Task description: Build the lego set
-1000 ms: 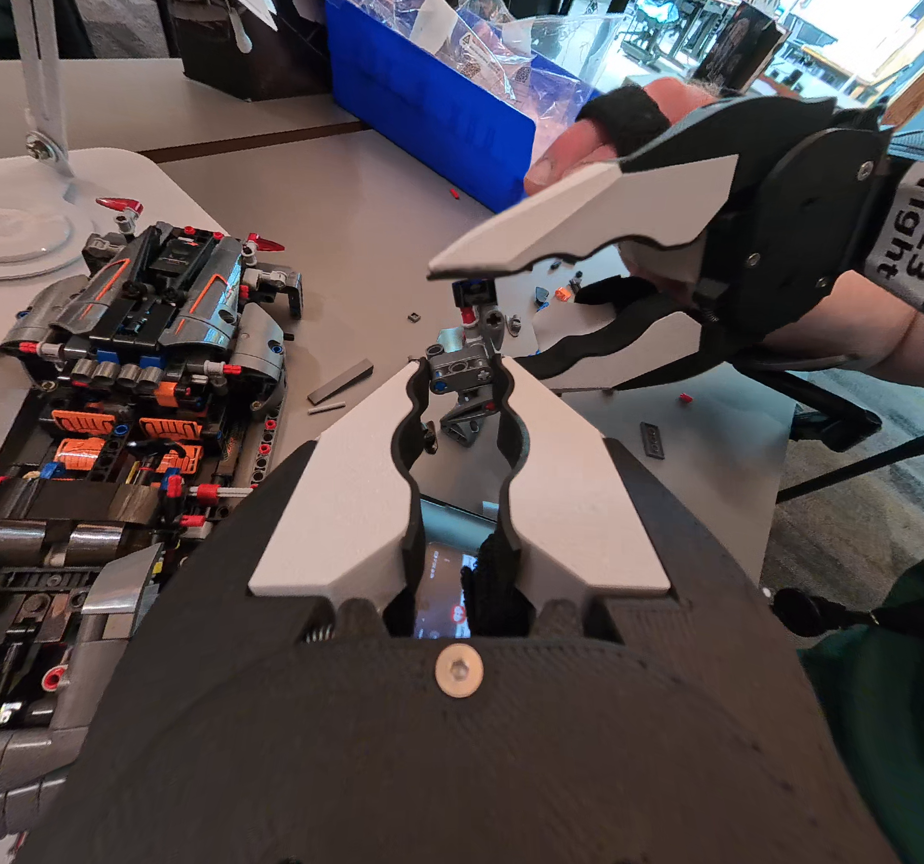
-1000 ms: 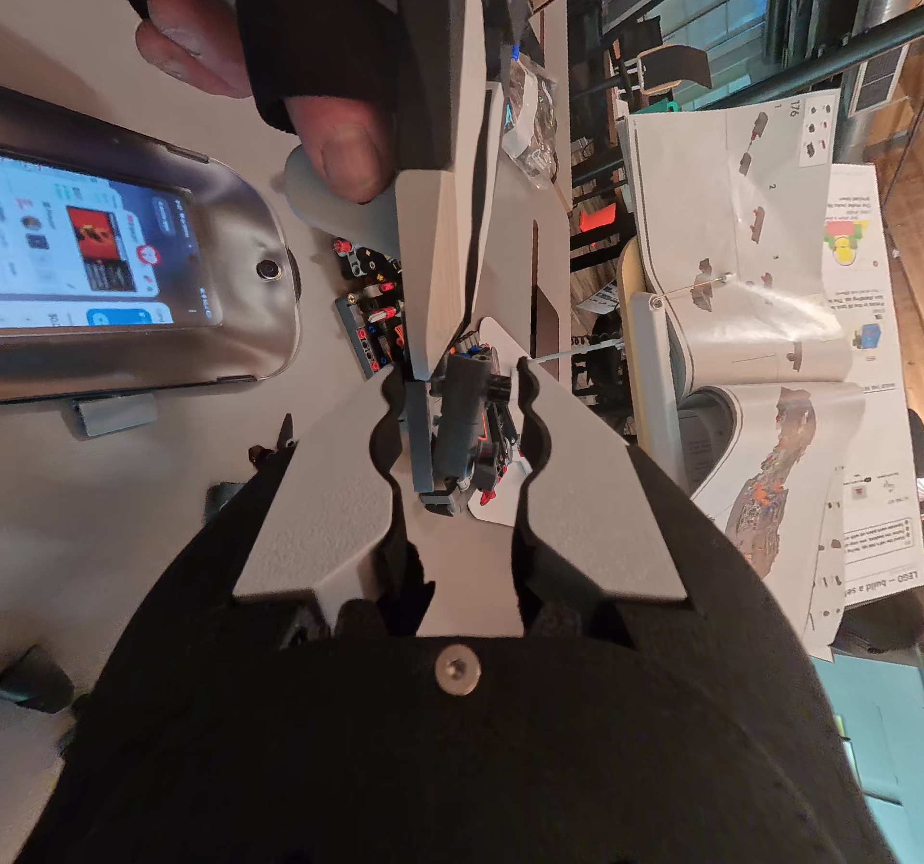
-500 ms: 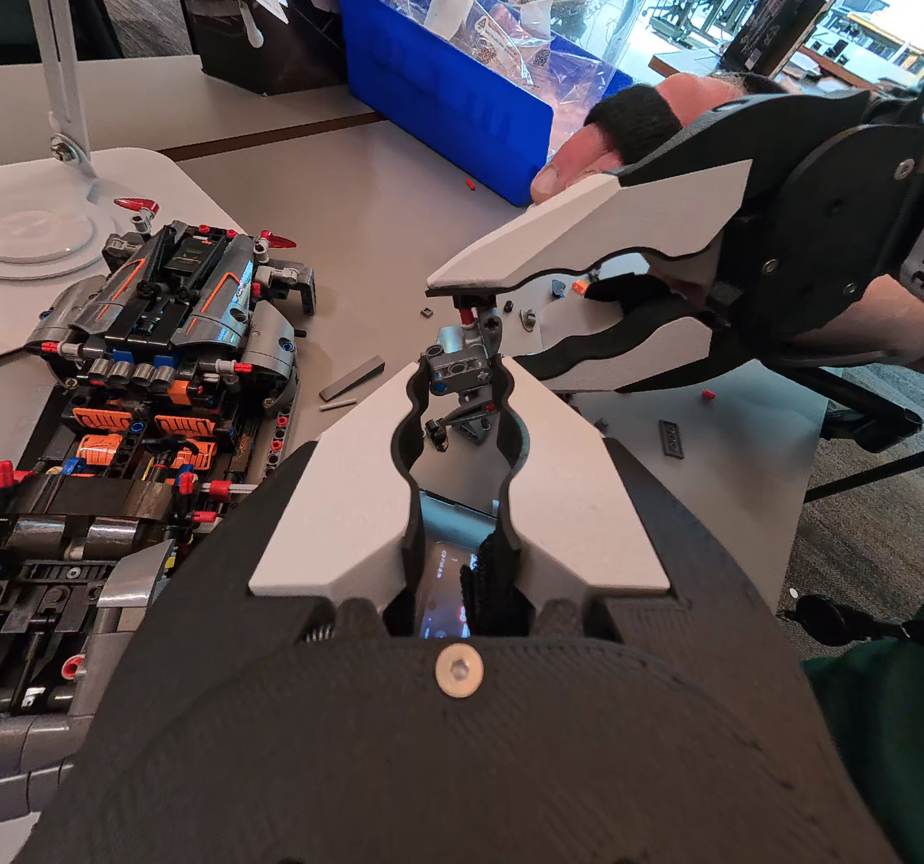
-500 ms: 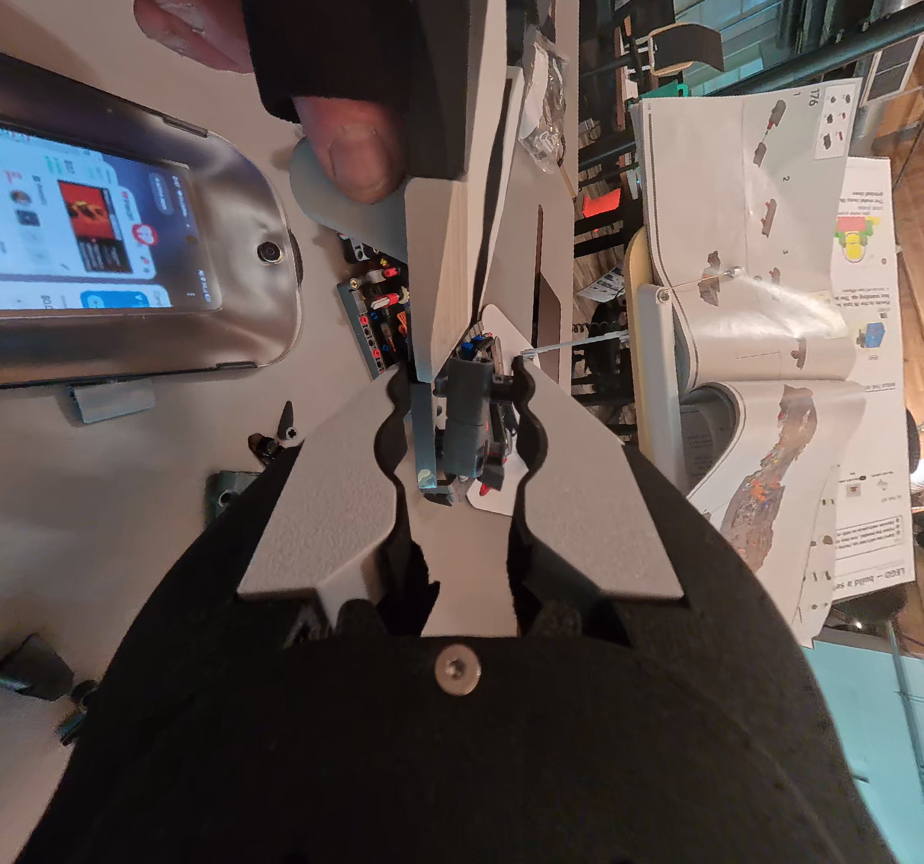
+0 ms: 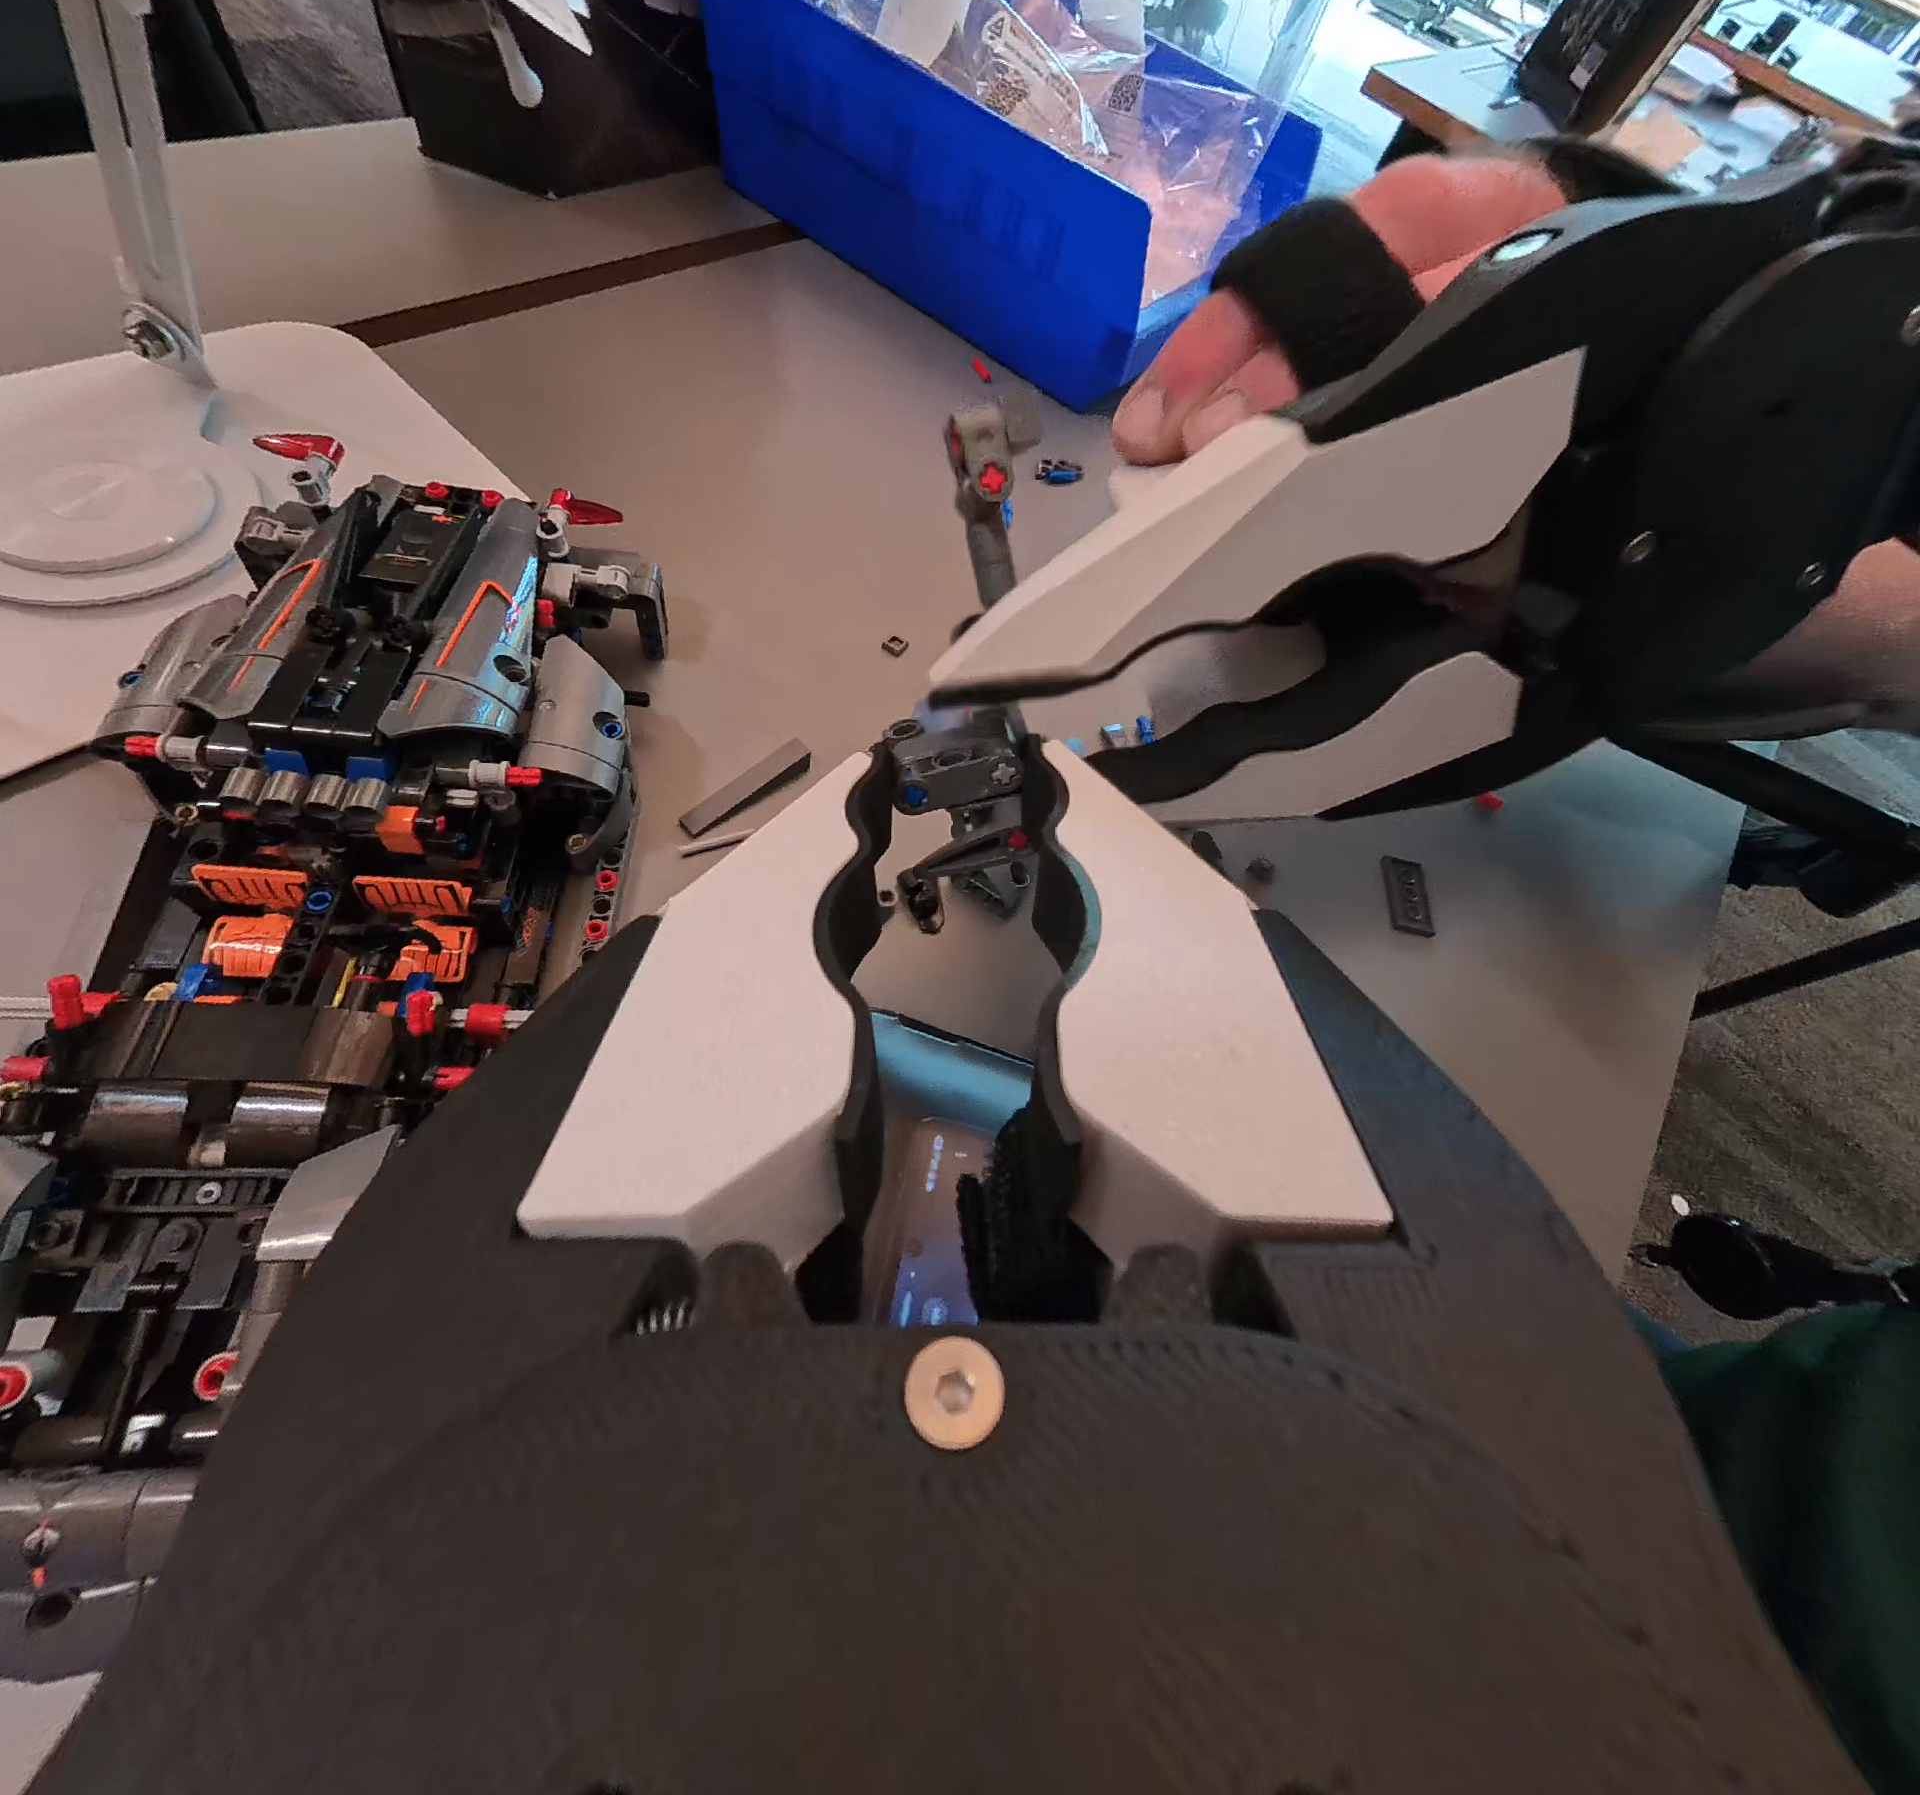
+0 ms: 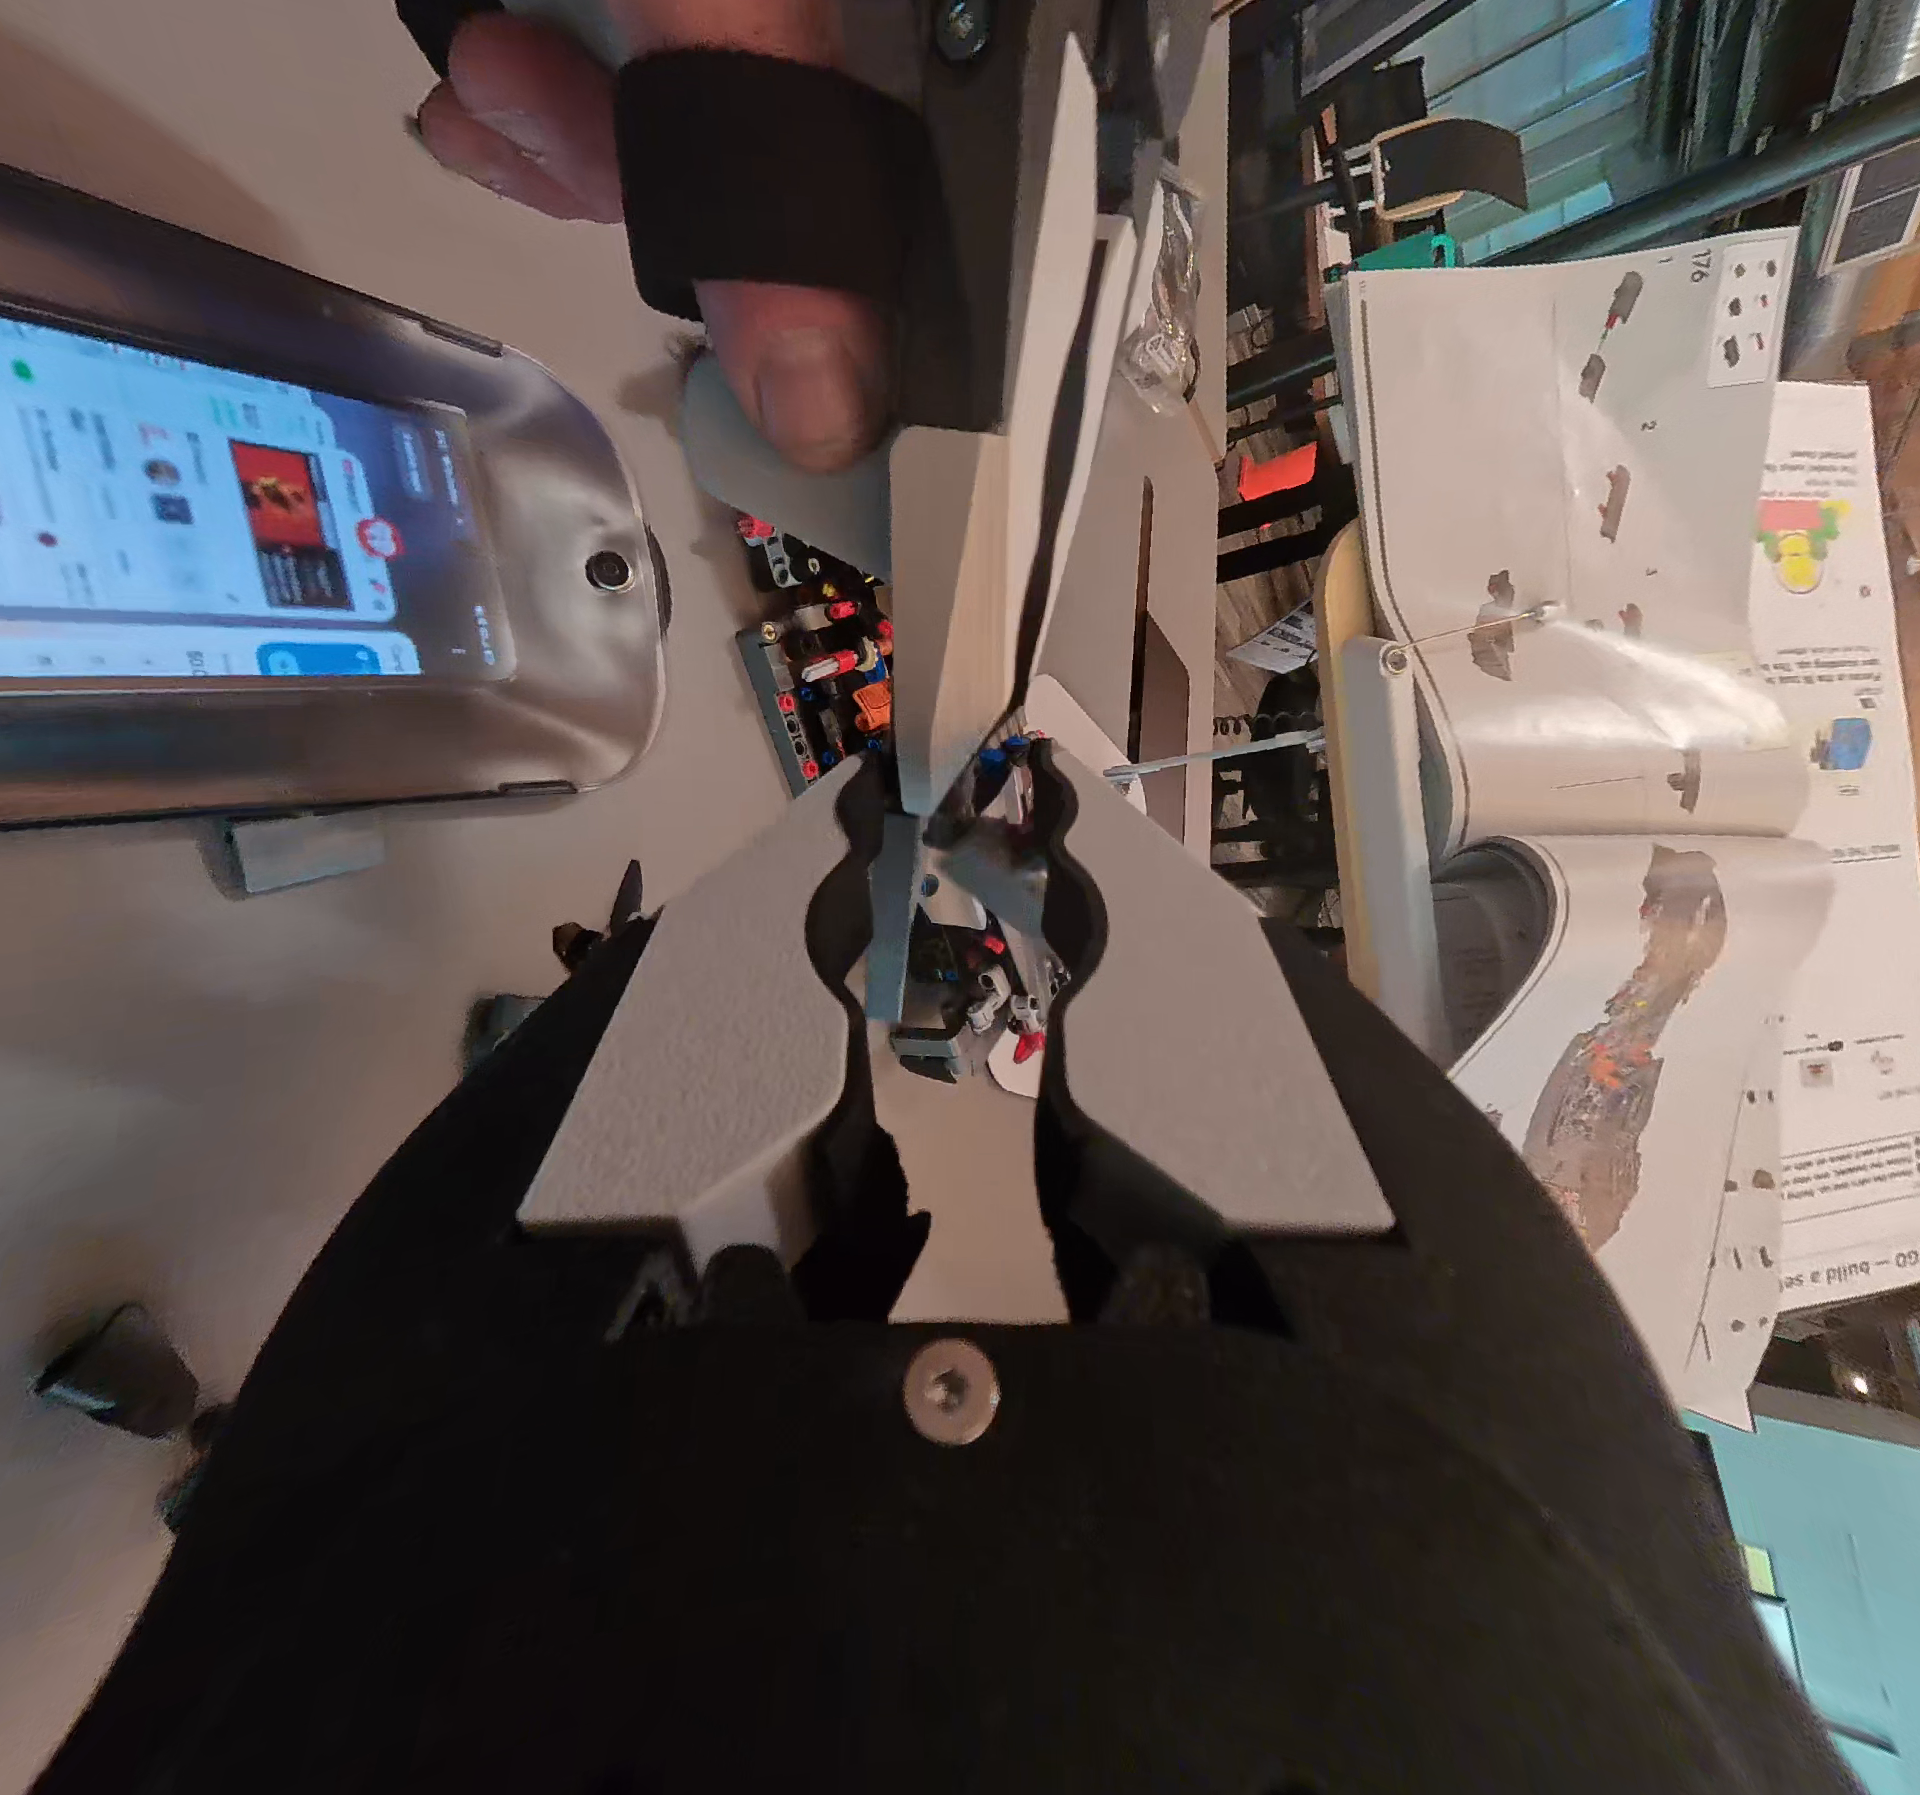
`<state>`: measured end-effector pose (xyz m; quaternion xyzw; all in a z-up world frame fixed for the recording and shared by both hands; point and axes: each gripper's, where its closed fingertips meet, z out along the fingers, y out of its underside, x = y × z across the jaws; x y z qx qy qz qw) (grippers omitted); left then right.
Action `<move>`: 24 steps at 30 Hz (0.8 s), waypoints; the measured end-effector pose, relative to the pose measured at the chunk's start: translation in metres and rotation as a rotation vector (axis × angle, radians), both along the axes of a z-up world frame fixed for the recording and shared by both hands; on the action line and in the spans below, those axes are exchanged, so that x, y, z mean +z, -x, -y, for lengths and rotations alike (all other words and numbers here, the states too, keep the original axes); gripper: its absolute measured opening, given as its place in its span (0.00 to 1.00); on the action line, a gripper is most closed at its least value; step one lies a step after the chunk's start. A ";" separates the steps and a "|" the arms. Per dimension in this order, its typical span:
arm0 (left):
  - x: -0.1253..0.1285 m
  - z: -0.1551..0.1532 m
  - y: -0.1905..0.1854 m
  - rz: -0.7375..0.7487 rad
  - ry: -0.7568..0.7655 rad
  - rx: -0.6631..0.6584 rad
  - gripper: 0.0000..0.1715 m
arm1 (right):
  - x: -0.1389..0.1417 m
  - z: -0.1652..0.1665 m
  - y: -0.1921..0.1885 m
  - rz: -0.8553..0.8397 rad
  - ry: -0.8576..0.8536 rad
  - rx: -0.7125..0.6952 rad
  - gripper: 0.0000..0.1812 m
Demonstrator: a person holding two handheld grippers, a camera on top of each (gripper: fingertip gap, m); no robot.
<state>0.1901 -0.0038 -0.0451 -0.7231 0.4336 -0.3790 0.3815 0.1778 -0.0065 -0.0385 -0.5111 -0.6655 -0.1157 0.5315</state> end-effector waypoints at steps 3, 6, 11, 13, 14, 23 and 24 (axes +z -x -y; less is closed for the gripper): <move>-0.001 -0.002 0.001 0.022 0.019 0.000 0.13 | 0.003 0.004 -0.002 -0.016 0.025 0.028 0.15; -0.006 -0.003 0.003 0.010 0.017 0.000 0.13 | 0.007 0.007 -0.003 -0.068 0.091 0.053 0.17; -0.012 -0.002 0.006 -0.015 -0.008 -0.011 0.13 | 0.022 -0.003 -0.023 -0.201 0.234 0.032 0.17; -0.017 -0.002 0.008 -0.030 -0.006 -0.012 0.13 | 0.025 -0.013 -0.034 -0.230 0.234 -0.012 0.15; -0.020 -0.002 0.009 -0.034 -0.003 -0.014 0.13 | 0.023 -0.020 -0.039 -0.257 0.278 -0.050 0.15; -0.039 -0.001 0.009 -0.060 -0.006 -0.039 0.13 | -0.020 -0.084 -0.126 -0.257 0.464 -0.513 0.13; -0.040 -0.001 0.009 -0.061 -0.008 -0.043 0.13 | -0.026 -0.087 -0.137 -0.241 0.485 -0.561 0.13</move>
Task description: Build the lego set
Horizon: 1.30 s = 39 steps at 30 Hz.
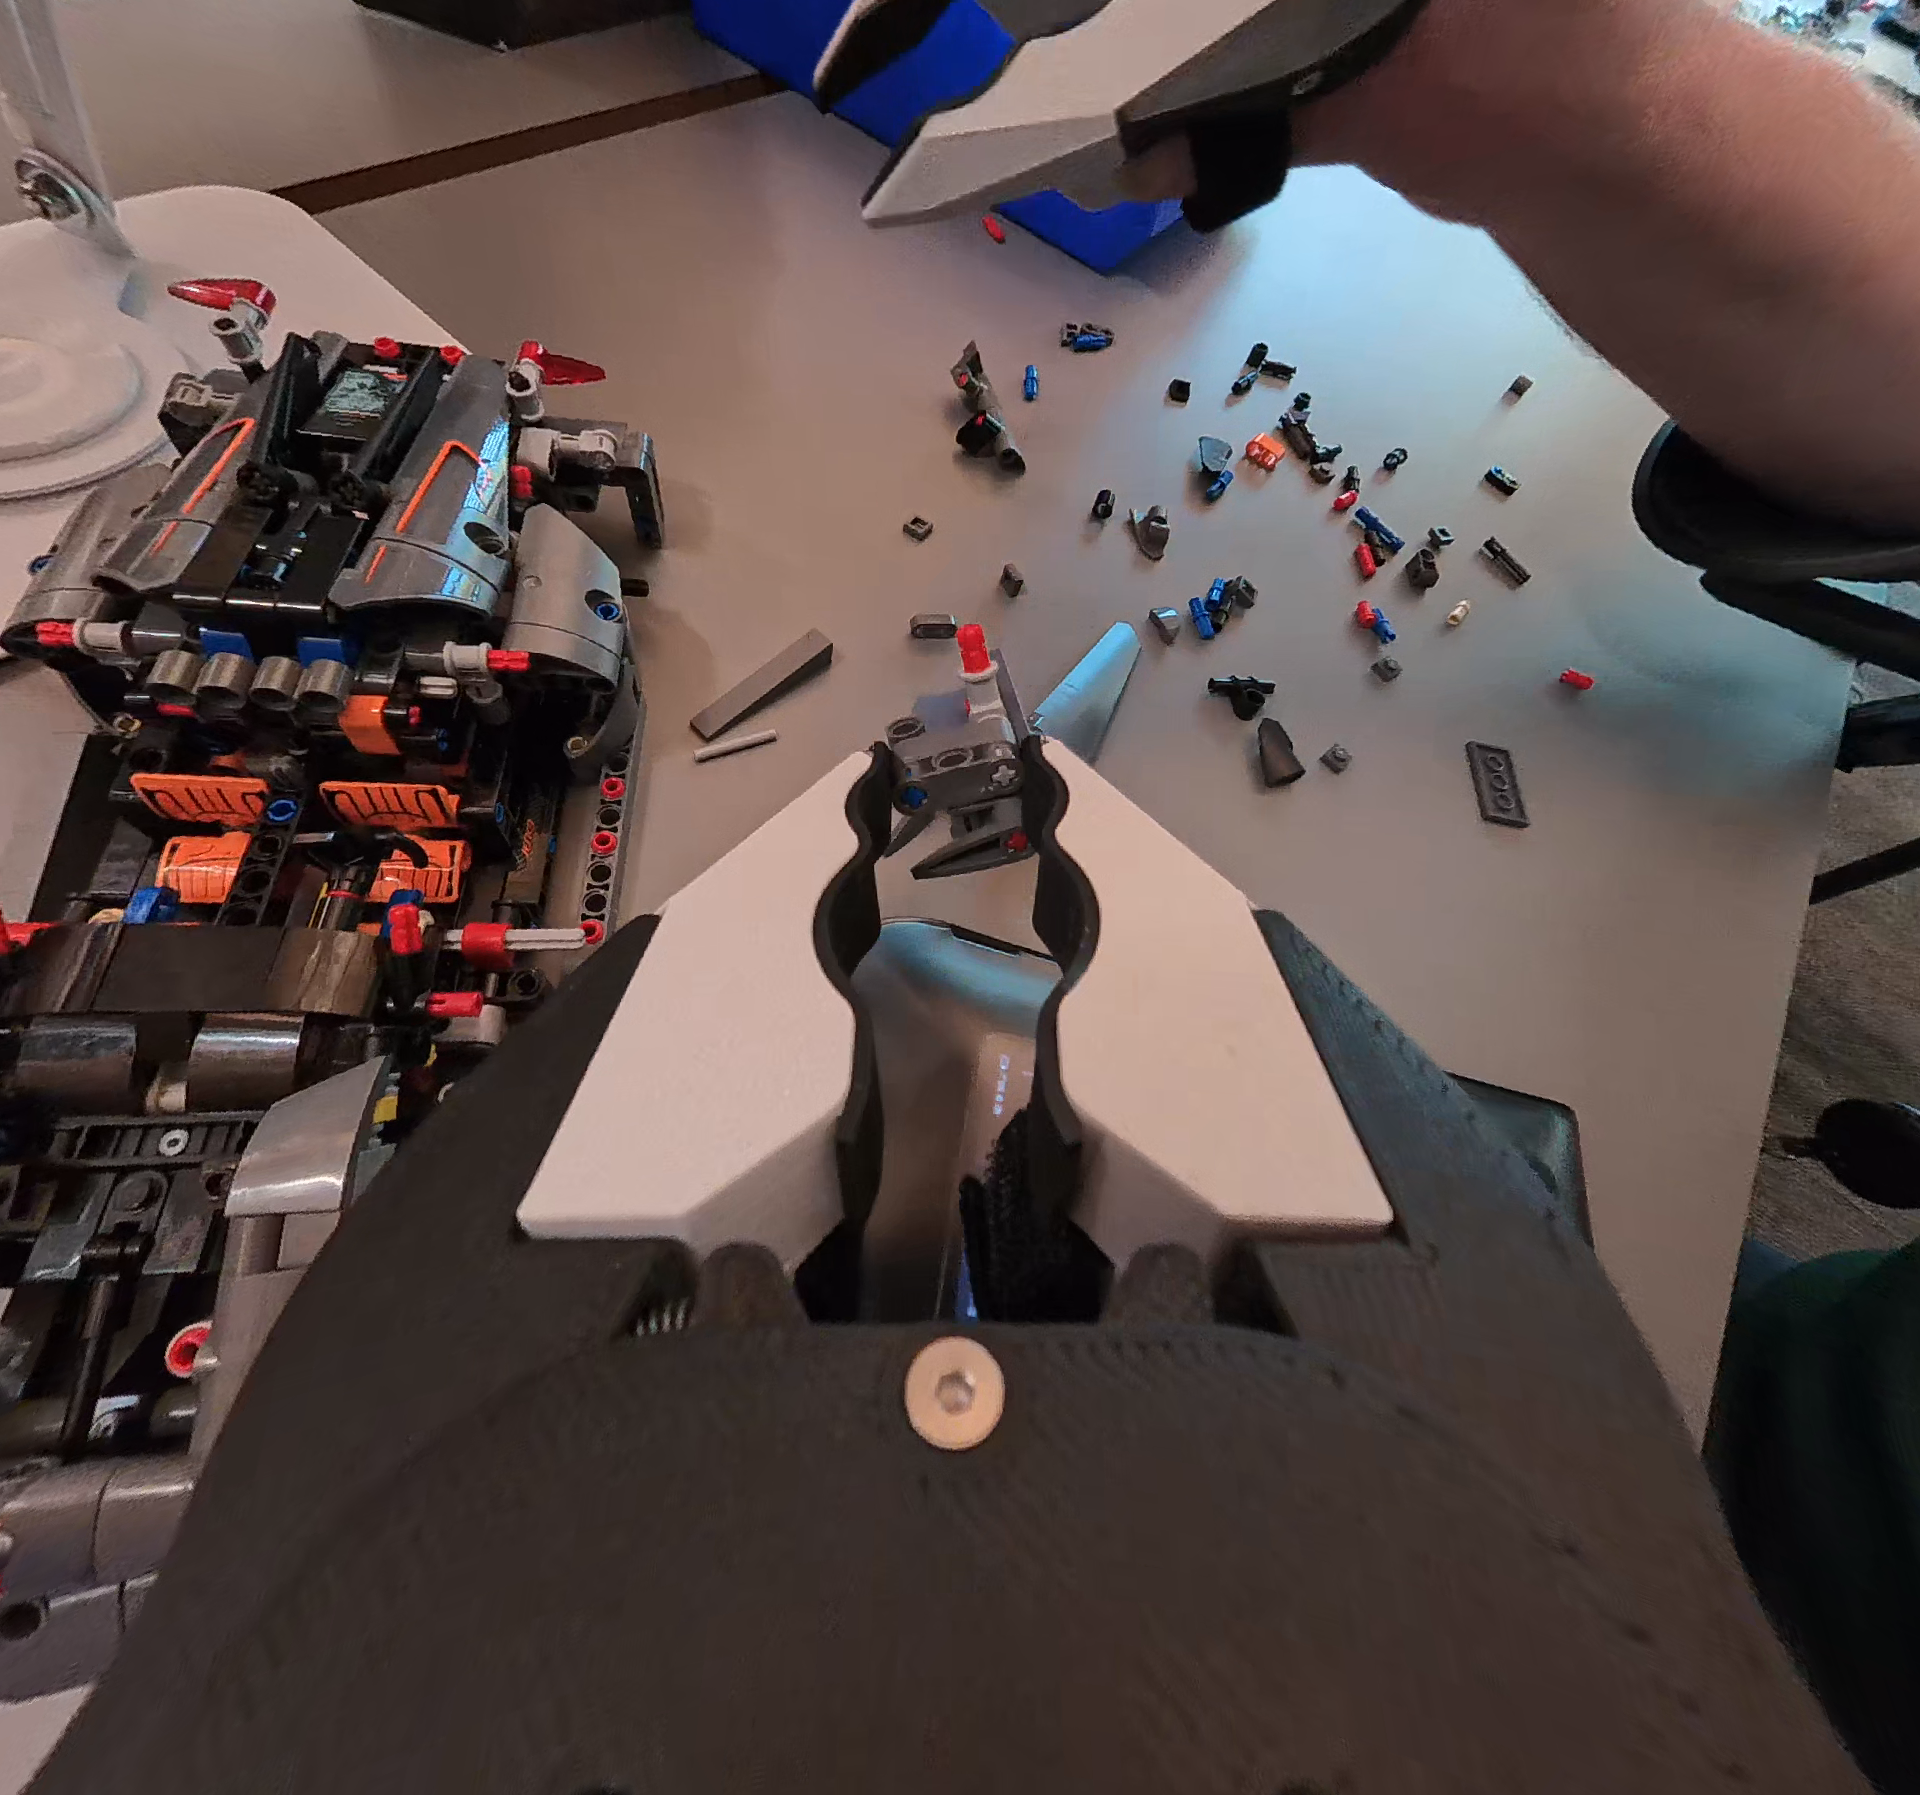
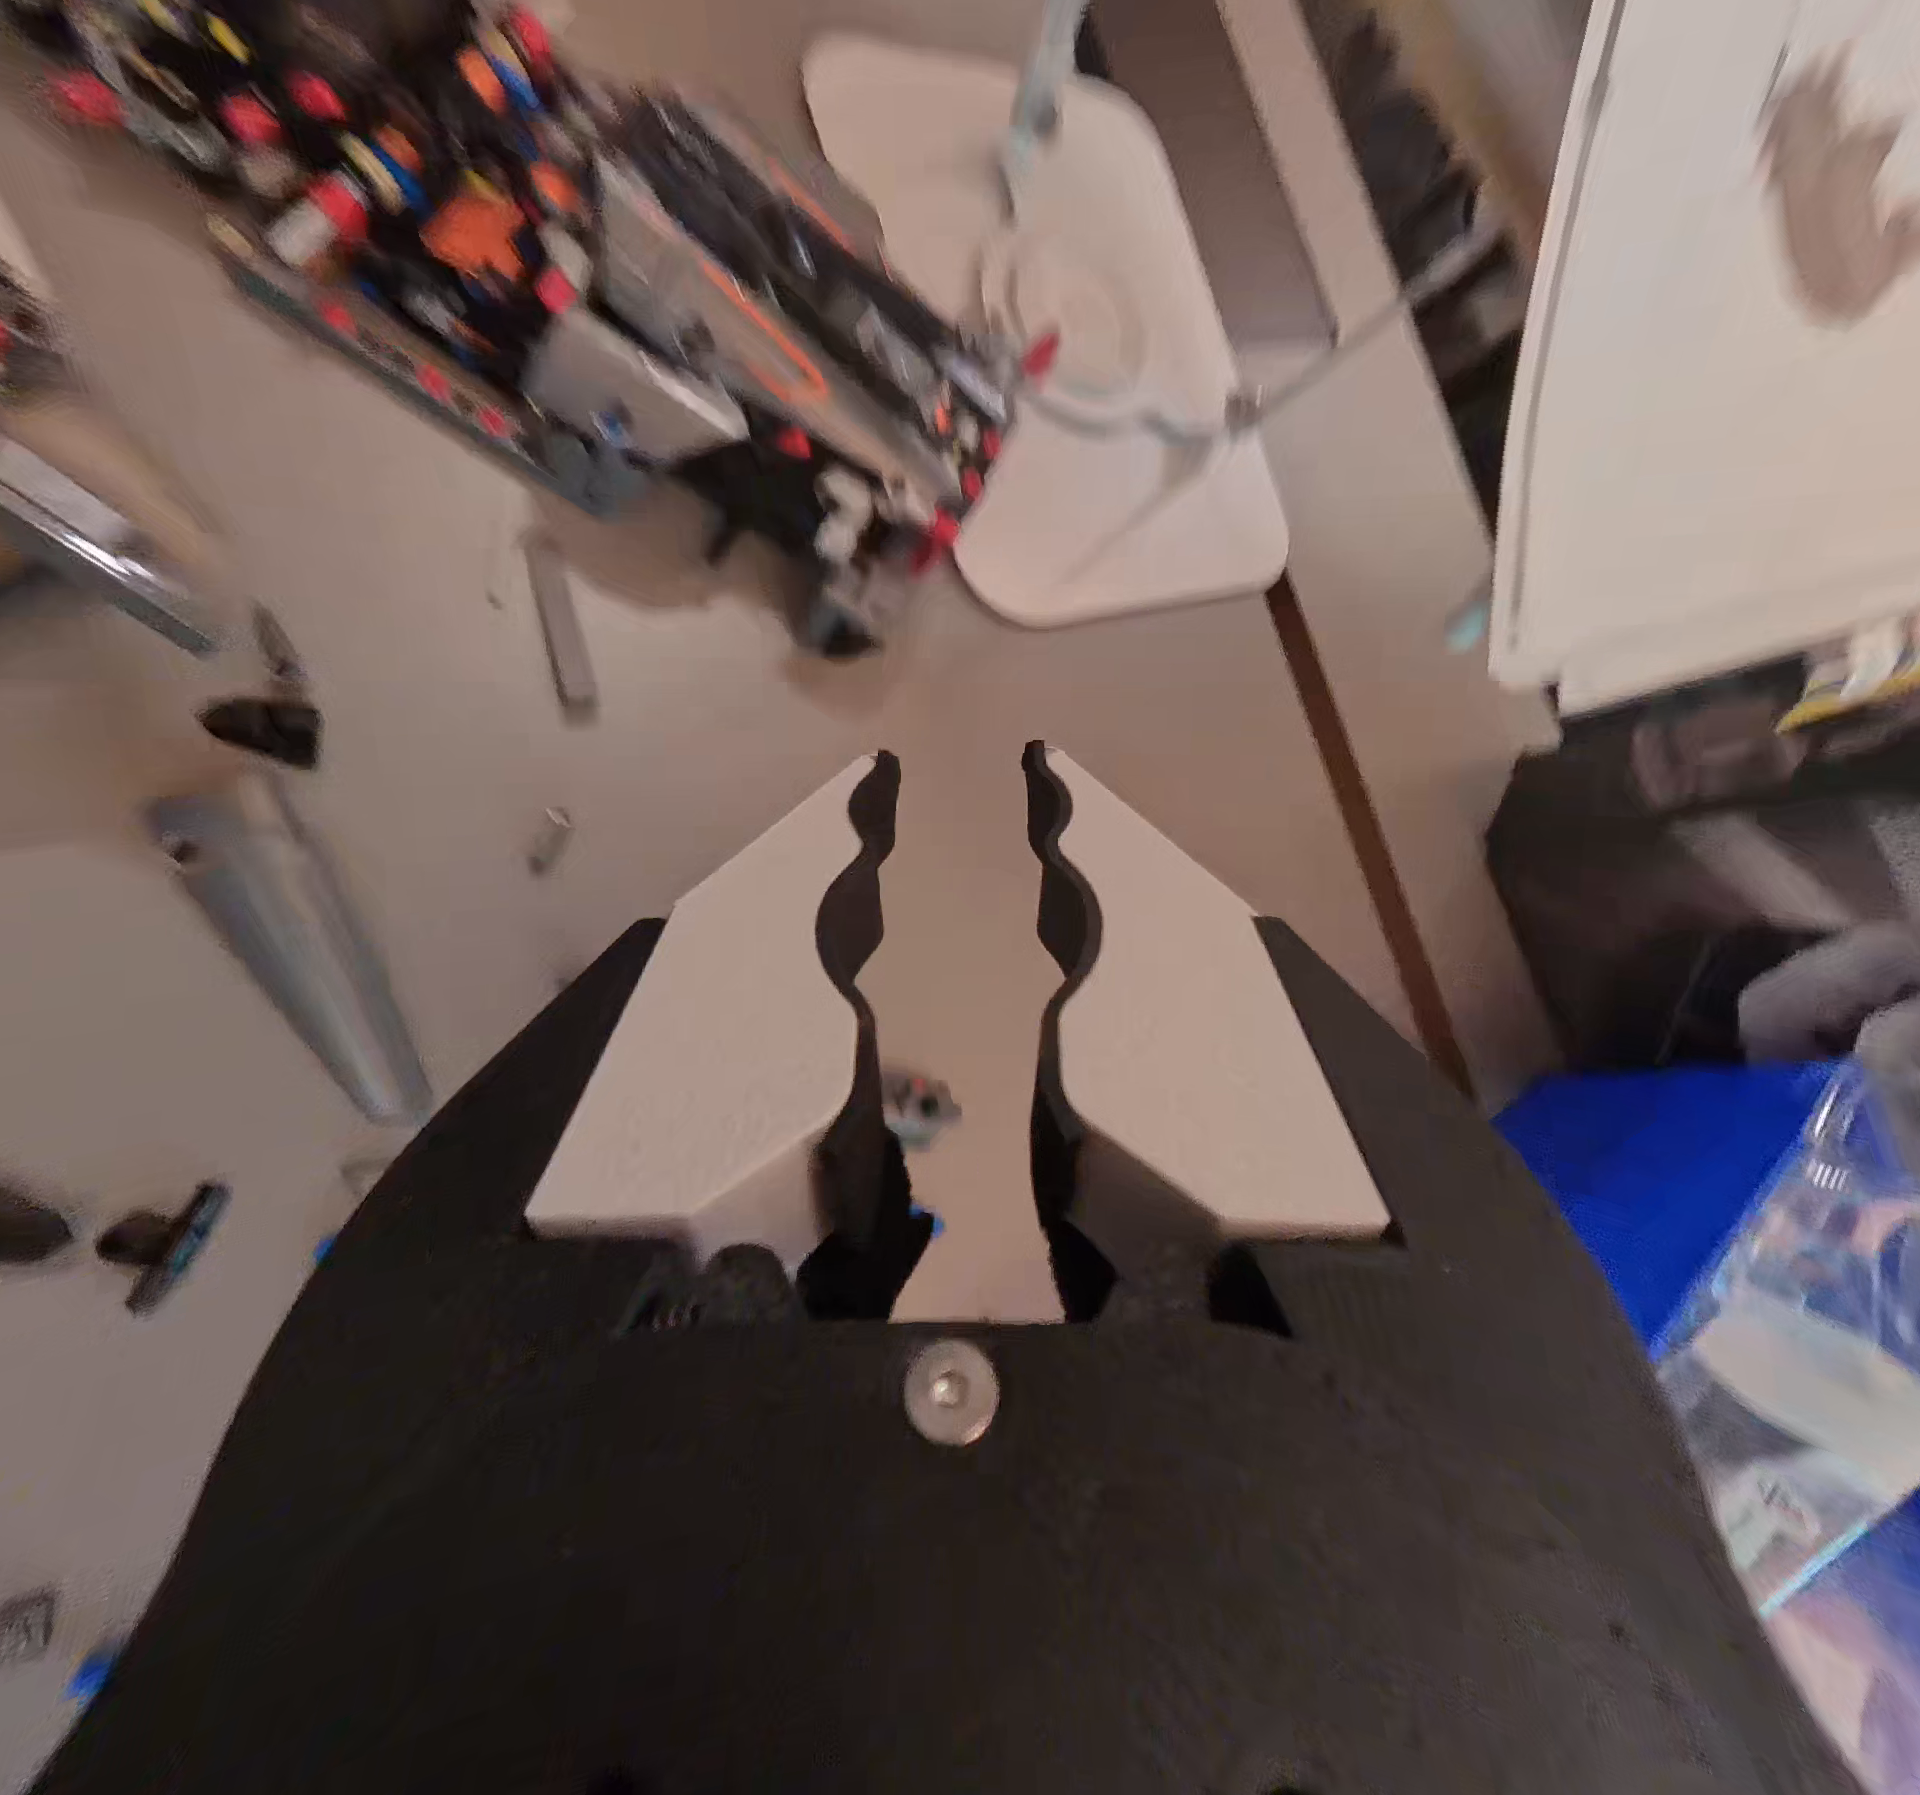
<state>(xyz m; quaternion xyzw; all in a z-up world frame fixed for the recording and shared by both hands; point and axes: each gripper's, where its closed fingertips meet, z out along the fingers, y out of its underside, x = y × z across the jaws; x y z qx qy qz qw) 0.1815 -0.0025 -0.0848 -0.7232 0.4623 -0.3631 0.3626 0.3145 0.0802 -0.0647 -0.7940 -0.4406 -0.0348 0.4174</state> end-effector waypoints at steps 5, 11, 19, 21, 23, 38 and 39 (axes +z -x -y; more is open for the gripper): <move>-0.001 -0.004 -0.004 0.003 -0.012 -0.014 0.13 | -0.032 -0.007 -0.066 0.033 0.156 -0.234 0.12; -0.004 -0.008 -0.014 -0.014 -0.034 -0.047 0.13 | -0.022 -0.015 -0.108 0.068 0.084 -0.369 0.15; -0.008 -0.014 -0.021 -0.013 -0.067 -0.042 0.13 | -0.060 0.018 -0.076 0.042 0.378 -0.186 0.28; -0.013 -0.014 -0.022 -0.031 -0.075 -0.042 0.13 | -0.077 0.026 -0.073 0.079 0.450 -0.167 0.34; -0.016 -0.014 -0.024 -0.043 -0.080 -0.043 0.13 | -0.089 0.032 -0.071 0.128 0.484 -0.130 0.33; -0.030 -0.026 -0.028 -0.143 -0.101 -0.050 0.13 | -0.091 0.039 -0.058 0.130 0.504 -0.064 0.09; -0.033 -0.028 -0.029 -0.177 -0.116 -0.050 0.13 | -0.091 0.039 -0.058 0.130 0.508 -0.063 0.09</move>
